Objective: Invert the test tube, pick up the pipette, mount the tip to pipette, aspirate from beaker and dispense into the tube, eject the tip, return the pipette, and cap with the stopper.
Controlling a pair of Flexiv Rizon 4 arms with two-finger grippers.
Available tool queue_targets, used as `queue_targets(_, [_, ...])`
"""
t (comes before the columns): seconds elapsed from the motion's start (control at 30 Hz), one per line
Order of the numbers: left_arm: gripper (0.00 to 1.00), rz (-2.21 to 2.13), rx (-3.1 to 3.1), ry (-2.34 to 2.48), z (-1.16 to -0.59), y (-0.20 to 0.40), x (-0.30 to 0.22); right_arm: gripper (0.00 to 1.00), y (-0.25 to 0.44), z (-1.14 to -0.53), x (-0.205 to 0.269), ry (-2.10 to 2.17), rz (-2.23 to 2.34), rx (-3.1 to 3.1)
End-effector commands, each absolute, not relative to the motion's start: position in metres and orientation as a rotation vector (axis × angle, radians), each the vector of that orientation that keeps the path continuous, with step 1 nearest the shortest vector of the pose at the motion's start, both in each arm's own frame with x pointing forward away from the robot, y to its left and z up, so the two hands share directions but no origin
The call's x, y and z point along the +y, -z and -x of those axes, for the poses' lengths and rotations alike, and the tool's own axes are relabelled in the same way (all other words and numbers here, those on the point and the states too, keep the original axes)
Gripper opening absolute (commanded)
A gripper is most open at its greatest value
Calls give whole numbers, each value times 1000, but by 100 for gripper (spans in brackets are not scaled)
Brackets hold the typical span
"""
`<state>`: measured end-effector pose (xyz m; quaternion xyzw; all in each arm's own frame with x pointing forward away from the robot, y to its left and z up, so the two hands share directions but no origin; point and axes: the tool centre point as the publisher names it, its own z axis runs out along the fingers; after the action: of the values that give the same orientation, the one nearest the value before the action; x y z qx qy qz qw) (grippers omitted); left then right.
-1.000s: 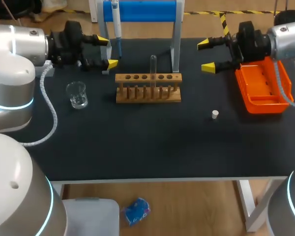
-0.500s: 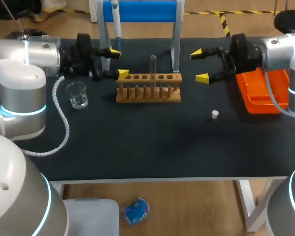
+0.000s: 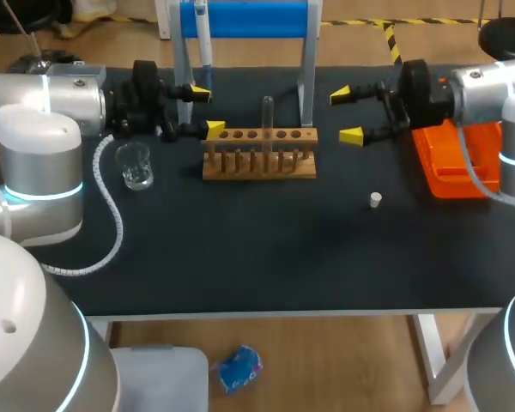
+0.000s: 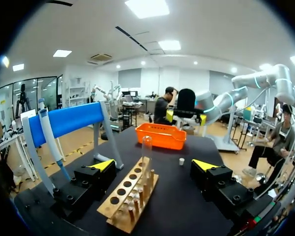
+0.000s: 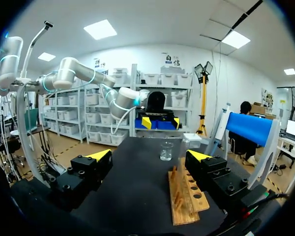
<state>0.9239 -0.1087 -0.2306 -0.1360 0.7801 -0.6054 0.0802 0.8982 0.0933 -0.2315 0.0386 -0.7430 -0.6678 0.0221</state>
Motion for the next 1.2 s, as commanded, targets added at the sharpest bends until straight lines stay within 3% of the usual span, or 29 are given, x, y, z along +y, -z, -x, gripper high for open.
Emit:
queue_targets(0.03, [100, 396, 2295, 1850, -925, 248, -118, 100, 250, -917, 107, 2065, -167, -2255])
queue_targets(1.03, [100, 319, 2490, 1680, -945, 302, -159, 100, 281, -964, 173, 2040, -259, -2156])
queue_targets(1.17, [100, 319, 2490, 1680, -945, 302, -159, 96, 280, -966, 184, 2042, -275, -2137])
queue_targets(1.2, [100, 319, 2490, 1680, -945, 302, -159, 89, 280, -966, 186, 2043, -278, -2133])
